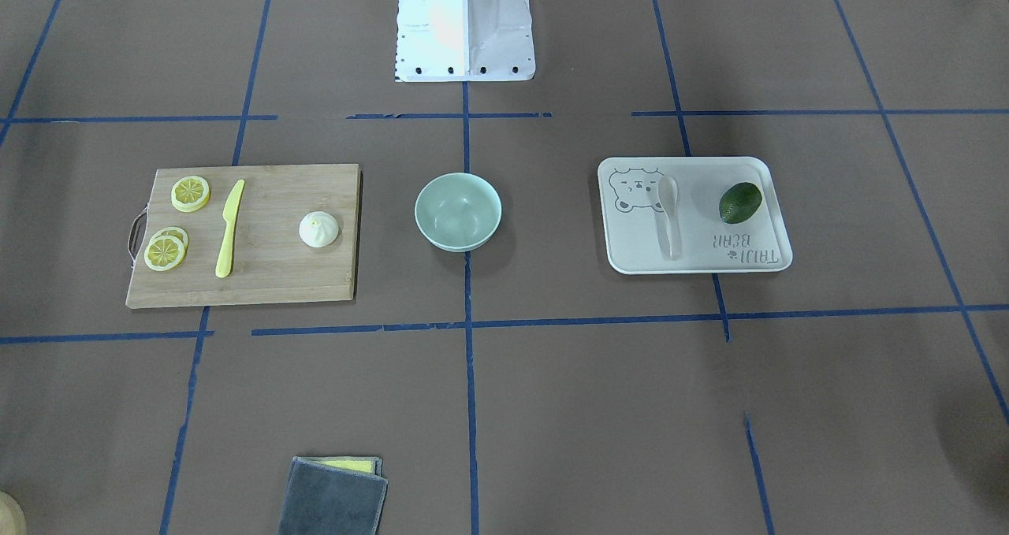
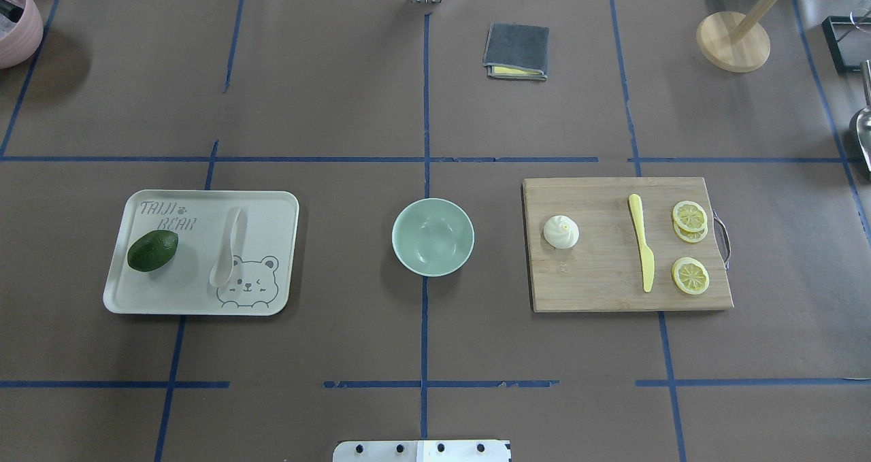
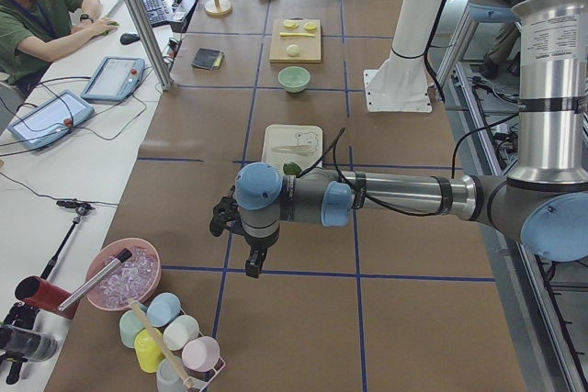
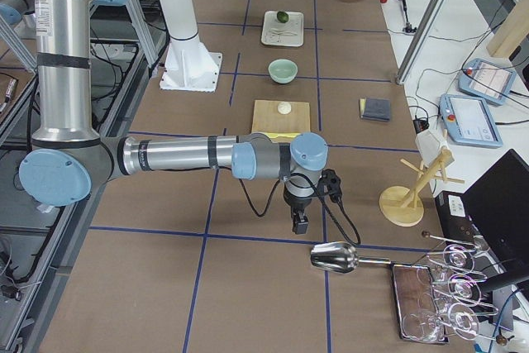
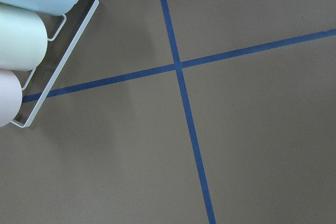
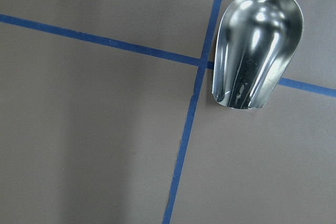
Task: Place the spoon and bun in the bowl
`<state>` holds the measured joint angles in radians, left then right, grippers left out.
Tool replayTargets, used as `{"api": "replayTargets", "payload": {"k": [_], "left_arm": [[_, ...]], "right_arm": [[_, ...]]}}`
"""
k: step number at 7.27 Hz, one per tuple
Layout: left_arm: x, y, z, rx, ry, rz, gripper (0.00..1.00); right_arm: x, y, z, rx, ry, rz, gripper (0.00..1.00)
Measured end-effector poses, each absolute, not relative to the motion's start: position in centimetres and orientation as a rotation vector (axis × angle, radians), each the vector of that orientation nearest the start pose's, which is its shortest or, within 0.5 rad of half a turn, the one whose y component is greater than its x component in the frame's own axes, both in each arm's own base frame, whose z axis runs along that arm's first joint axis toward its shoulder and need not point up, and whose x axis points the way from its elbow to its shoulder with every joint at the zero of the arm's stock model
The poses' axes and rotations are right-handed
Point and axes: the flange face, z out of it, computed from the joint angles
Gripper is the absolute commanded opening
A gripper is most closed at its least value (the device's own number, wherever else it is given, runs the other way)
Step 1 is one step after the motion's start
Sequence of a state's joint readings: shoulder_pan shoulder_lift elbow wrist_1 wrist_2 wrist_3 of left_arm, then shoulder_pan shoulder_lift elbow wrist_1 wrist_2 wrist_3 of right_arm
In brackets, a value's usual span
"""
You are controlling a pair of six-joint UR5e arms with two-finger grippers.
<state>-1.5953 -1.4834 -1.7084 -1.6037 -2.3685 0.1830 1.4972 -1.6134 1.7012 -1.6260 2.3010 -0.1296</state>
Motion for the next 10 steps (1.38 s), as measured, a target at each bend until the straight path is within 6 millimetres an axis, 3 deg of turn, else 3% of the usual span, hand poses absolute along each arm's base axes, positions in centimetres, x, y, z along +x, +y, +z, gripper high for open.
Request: {"api": "replayTargets", "payload": {"k": [4,6,8,9,10], "left_arm": [[-7.2,-46.3,60.9,0.218,0.778,0.212,1.0],[-6.4,-47.8,57.7,0.363,0.762,0.29,1.0],[-5.8,-49.2,53.8,0.62,0.725,0.402,1.0],[-4.9,-49.6,51.7,0.749,0.714,0.463,1.0],[-2.8,-49.8,49.8,0.805,0.751,0.464,1.0]], "right_arm": [[3.1,-48.0,61.9,0.062,-0.73,-0.211,1.0],[2.1,-49.0,60.2,0.118,-0.732,-0.249,1.0],[1.2,-51.1,57.0,0.229,-0.736,-0.234,1.0],[0.4,-51.8,55.4,0.26,-0.757,-0.169,1.0],[-0.6,-52.1,54.4,0.282,-0.783,-0.111,1.0]]}}
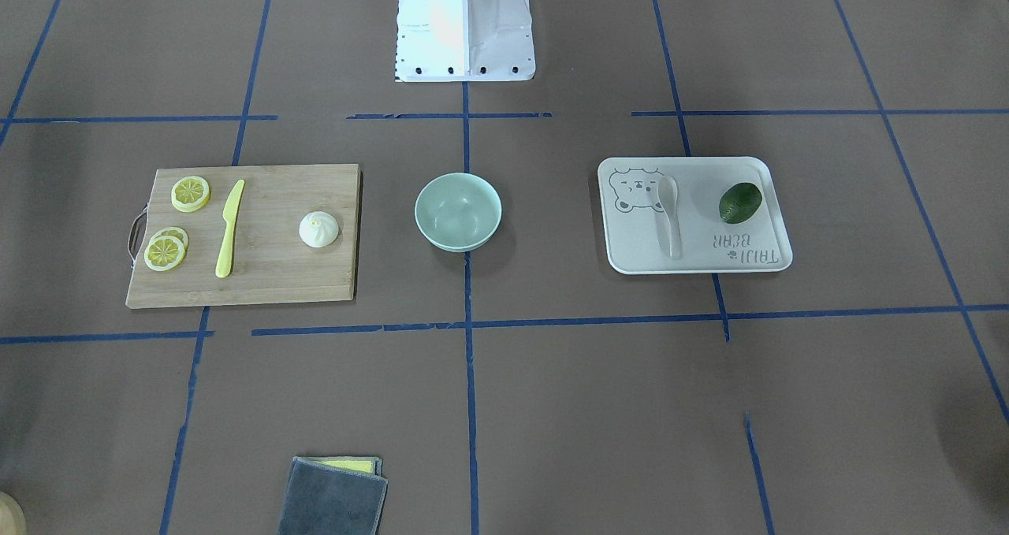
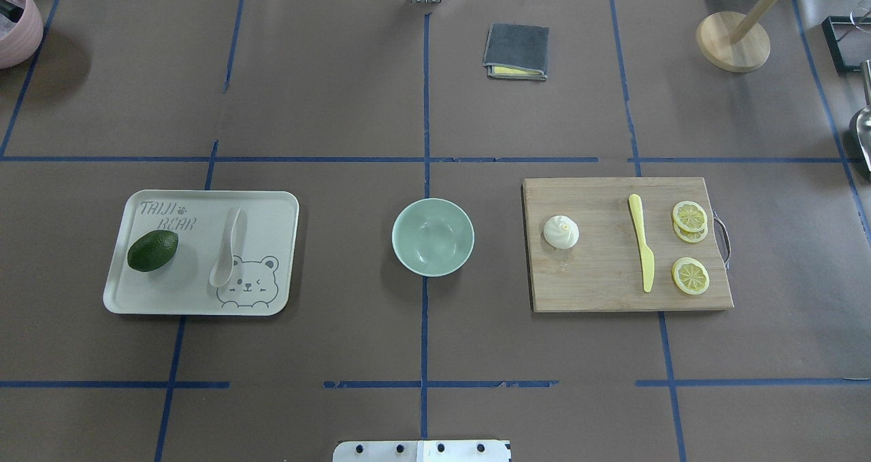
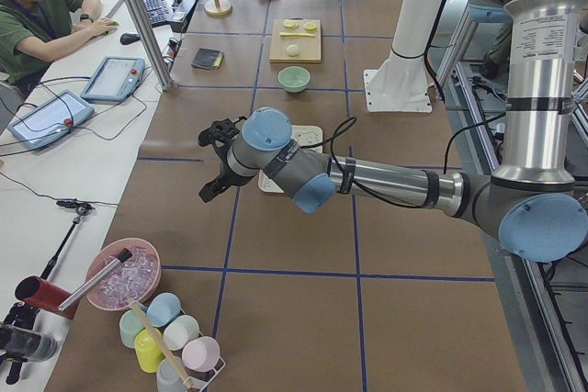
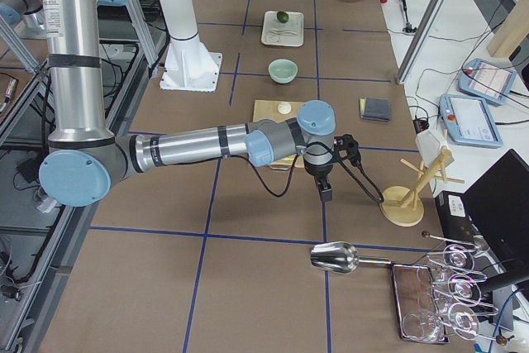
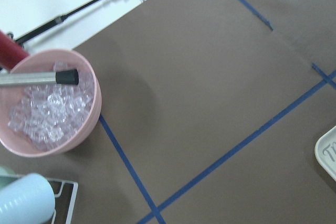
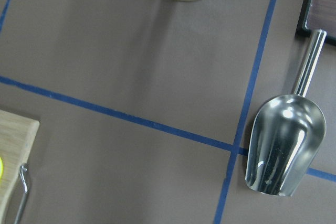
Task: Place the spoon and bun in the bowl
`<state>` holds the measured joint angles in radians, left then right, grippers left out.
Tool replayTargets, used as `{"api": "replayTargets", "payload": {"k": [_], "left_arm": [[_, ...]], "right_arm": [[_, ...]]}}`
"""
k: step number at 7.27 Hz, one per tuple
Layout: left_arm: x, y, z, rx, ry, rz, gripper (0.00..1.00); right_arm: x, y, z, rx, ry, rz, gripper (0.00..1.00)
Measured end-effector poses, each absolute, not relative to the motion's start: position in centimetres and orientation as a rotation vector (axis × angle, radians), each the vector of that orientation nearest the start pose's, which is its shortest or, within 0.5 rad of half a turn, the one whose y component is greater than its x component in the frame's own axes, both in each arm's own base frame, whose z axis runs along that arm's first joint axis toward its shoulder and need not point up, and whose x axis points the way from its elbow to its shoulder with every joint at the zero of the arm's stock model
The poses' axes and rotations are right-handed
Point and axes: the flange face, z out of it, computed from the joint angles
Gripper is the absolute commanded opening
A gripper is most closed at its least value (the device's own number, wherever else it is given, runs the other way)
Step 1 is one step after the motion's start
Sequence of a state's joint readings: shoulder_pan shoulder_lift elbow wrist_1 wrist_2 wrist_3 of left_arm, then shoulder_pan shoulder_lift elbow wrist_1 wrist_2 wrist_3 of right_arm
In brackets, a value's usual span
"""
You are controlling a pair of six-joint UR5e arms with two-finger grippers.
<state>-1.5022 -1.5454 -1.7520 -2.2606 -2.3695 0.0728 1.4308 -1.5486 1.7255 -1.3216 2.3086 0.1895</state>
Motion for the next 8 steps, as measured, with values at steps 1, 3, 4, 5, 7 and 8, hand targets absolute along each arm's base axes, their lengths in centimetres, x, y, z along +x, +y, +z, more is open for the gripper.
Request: {"api": "replayTargets", "payload": {"k": [1,3,4,5,7,8], "left_arm": [[1.3,-49.8,47.5,0.784,0.85,0.388,1.0],[10.9,-49.9,43.6,0.722,0.951,0.303,1.0],[15.5,-49.3,42.2,0.697,0.958,0.286,1.0],[19.6,-48.4,41.6,0.644,0.945,0.269,1.0],[26.8,-47.1,41.1,0.514,0.871,0.165,1.0],[30.9,-46.6,40.0,0.445,0.845,0.098,0.97]], "right_arm": [[-1.4,-52.2,53.9,0.296,-0.802,-0.078,1.0],[-1.9,-52.1,53.6,0.306,-0.815,-0.066,1.0],[-1.9,-52.0,53.6,0.306,-0.817,-0.065,1.0],[-1.9,-52.0,53.6,0.305,-0.817,-0.064,1.0],[-1.9,-51.7,54.0,0.298,-0.817,-0.061,1.0],[-1.9,-51.6,54.2,0.294,-0.816,-0.06,1.0]]}}
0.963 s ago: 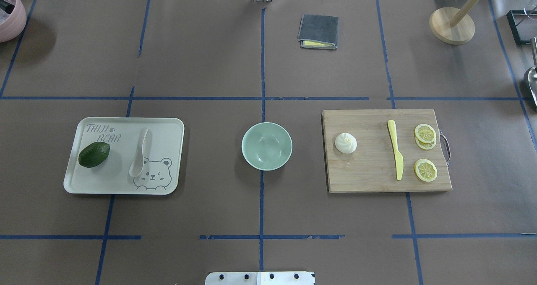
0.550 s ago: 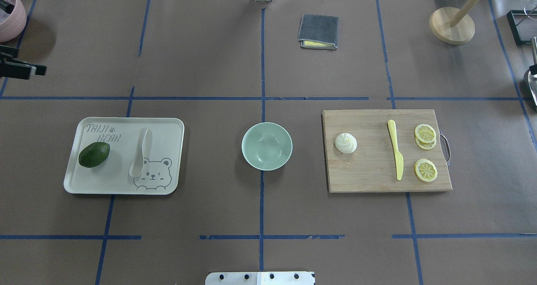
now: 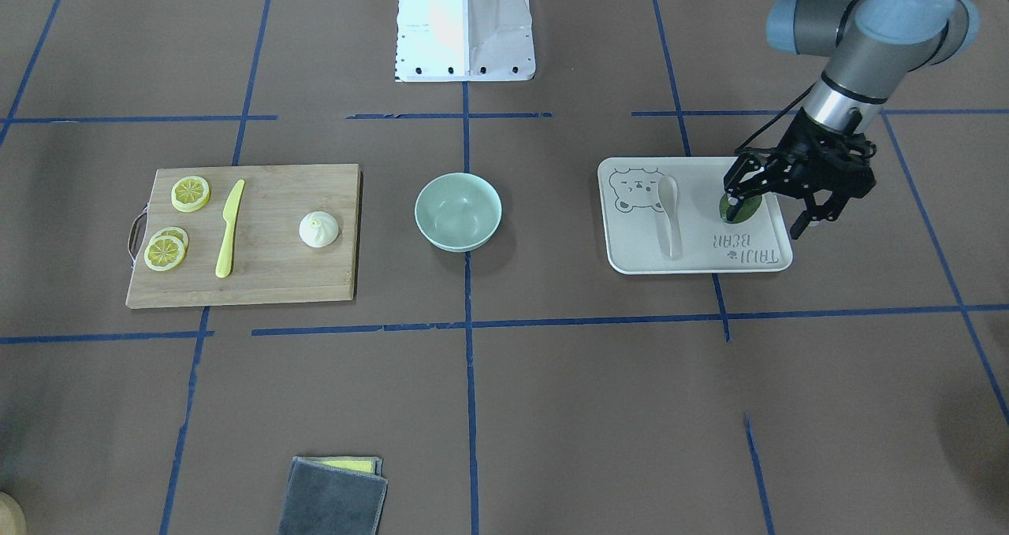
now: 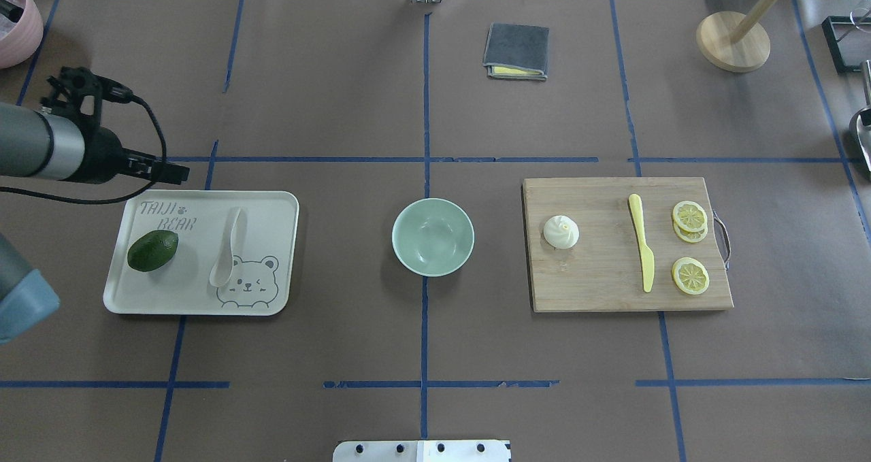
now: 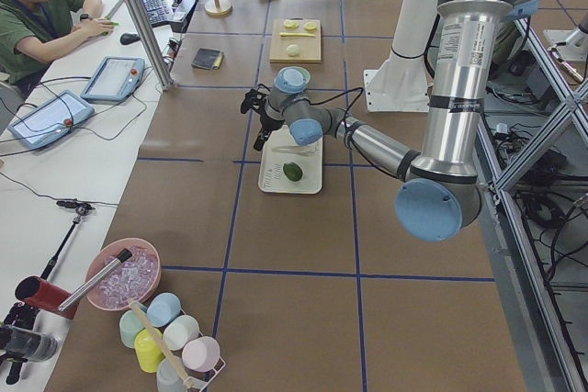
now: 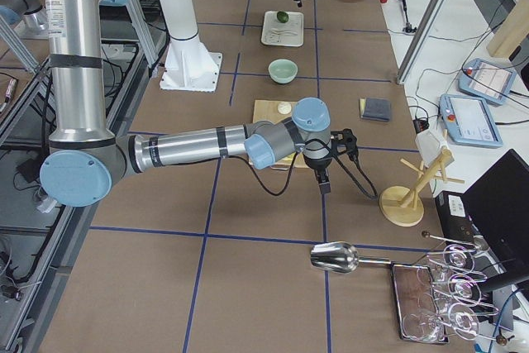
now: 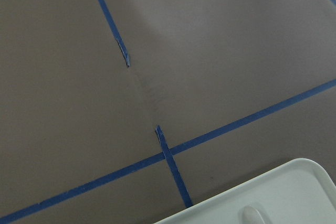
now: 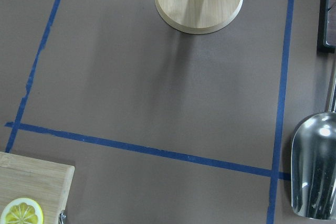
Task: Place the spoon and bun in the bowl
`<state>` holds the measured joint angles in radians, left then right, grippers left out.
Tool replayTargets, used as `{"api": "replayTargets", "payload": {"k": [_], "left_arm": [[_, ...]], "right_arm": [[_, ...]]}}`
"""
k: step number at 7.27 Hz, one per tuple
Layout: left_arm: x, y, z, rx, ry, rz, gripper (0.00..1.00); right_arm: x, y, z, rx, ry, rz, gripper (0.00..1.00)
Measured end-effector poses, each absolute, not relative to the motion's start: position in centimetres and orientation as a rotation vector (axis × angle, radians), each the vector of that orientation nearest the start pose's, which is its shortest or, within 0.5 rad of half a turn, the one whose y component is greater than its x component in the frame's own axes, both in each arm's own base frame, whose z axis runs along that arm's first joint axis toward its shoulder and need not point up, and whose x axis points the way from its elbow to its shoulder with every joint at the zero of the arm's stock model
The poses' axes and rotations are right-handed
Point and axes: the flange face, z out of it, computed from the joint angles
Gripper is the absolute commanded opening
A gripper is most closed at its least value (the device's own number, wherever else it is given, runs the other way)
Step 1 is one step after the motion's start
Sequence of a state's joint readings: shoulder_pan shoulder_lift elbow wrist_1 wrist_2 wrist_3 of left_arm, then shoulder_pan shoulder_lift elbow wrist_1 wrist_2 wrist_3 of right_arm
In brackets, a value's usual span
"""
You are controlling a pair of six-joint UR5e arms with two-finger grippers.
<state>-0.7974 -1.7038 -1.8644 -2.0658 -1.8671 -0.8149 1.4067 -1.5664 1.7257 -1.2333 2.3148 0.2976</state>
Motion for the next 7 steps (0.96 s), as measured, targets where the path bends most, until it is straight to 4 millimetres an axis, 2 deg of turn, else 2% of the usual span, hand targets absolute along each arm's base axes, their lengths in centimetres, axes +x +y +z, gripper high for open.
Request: {"api": "replayTargets", "payload": {"k": [1,2,3,5,7], "left_arm": [[34.8,-45.7,39.1,0.392,0.828,0.036,0.96],[37.9,-44.6,39.1,0.357,0.817,-0.006,0.96],[39.7,-44.0,39.5,0.339,0.809,-0.021,0.96],[41.4,-43.4,40.5,0.32,0.799,-0.021,0.95],[42.4,-43.0,41.8,0.307,0.795,-0.017,0.87]], "right_arm": [[-1.8,-51.4,54.4,0.29,-0.815,-0.059,1.0],[-1.9,-51.3,54.6,0.287,-0.815,-0.059,1.0],[-1.9,-51.3,54.7,0.286,-0.814,-0.058,1.0],[-1.8,-51.3,54.8,0.284,-0.814,-0.056,1.0],[-1.9,-51.3,54.8,0.282,-0.814,-0.056,1.0]]}}
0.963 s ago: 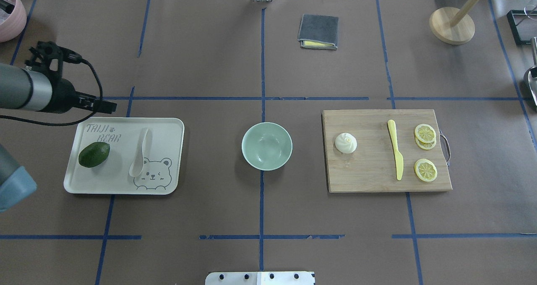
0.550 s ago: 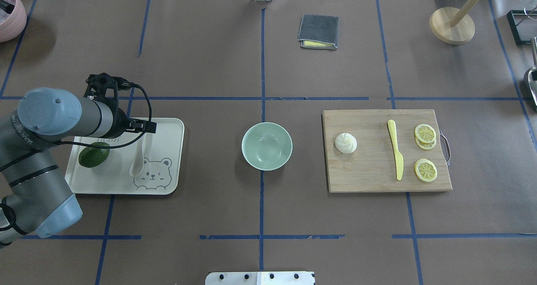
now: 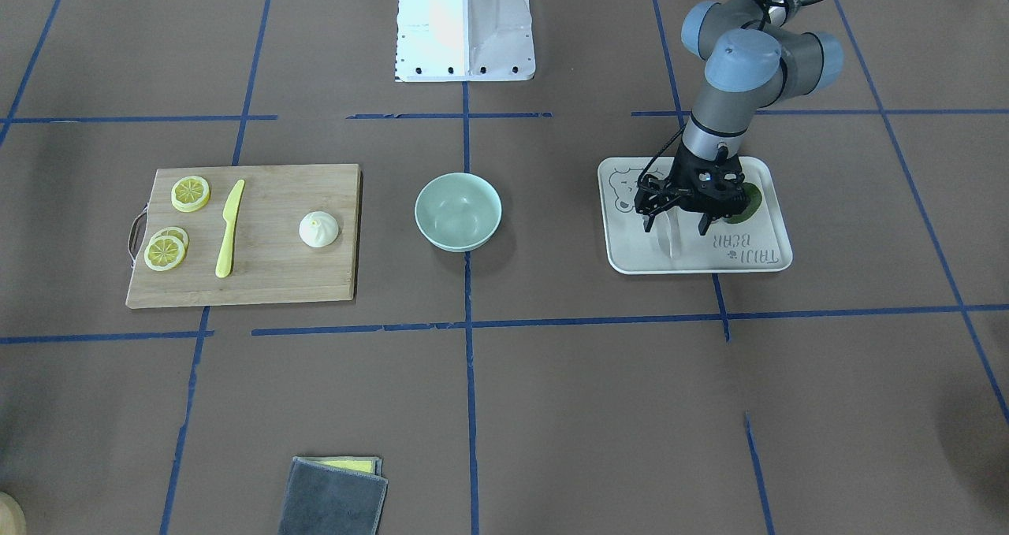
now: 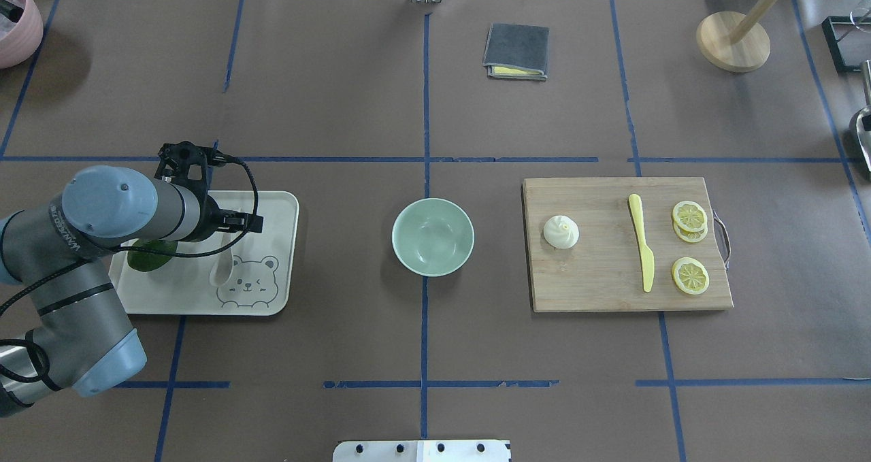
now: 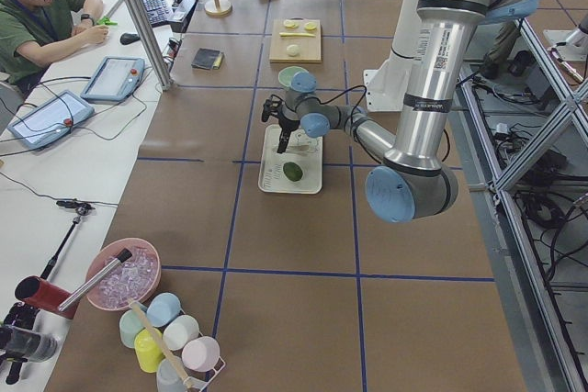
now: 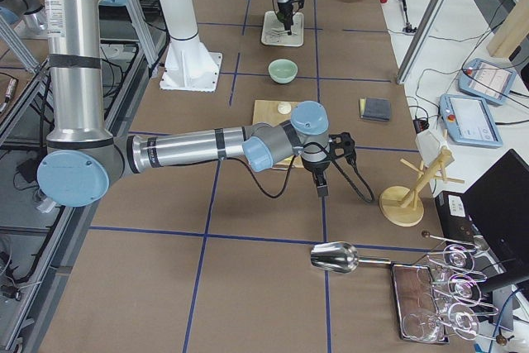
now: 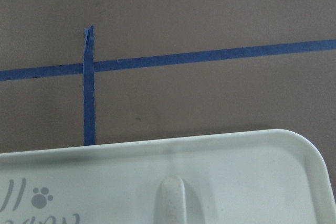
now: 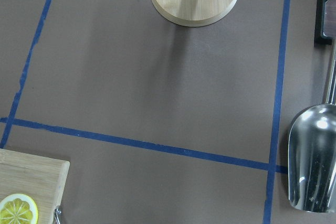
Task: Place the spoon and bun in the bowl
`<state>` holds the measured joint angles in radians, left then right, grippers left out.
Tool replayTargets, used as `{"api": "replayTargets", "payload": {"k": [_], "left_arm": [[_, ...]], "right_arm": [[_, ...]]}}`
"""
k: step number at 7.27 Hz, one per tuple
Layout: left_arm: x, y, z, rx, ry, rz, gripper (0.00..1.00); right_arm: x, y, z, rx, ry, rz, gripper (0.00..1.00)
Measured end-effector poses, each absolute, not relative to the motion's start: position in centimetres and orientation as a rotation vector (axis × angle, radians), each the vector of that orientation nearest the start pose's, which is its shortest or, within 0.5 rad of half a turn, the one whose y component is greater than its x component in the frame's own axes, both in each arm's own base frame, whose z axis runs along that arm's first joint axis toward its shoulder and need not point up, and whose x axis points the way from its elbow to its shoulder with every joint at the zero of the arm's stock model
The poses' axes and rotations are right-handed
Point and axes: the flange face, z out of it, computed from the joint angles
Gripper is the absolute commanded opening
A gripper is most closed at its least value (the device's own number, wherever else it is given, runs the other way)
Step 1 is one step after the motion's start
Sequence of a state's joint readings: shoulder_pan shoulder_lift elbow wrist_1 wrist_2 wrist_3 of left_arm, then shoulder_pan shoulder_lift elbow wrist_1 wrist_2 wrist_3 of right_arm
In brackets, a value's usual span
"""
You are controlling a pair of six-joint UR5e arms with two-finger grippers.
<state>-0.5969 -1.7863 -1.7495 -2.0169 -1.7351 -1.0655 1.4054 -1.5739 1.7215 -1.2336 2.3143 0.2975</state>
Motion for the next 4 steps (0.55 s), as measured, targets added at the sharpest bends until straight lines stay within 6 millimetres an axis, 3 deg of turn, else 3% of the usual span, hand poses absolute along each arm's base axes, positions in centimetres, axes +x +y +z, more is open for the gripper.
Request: {"api": "replayTargets", "payload": {"k": [1,2,3,4], "left_arm": [[42.68,-42.93,42.36,0.303,0.793,-0.017,0.74],[42.78,-42.93,42.66,0.298,0.792,-0.024,0.31],[42.79,-42.91,42.62,0.291,0.796,-0.041,0.0],[42.74,-42.86,42.43,0.286,0.803,-0.058,0.0]], "right_arm": [[-1.89,-51.29,54.83,0.282,-0.814,-0.056,1.0],[-1.89,-51.29,54.8,0.283,-0.813,-0.056,1.0],[-1.89,-51.29,54.76,0.284,-0.813,-0.057,1.0],[-1.89,-51.29,54.72,0.285,-0.814,-0.057,1.0]]}}
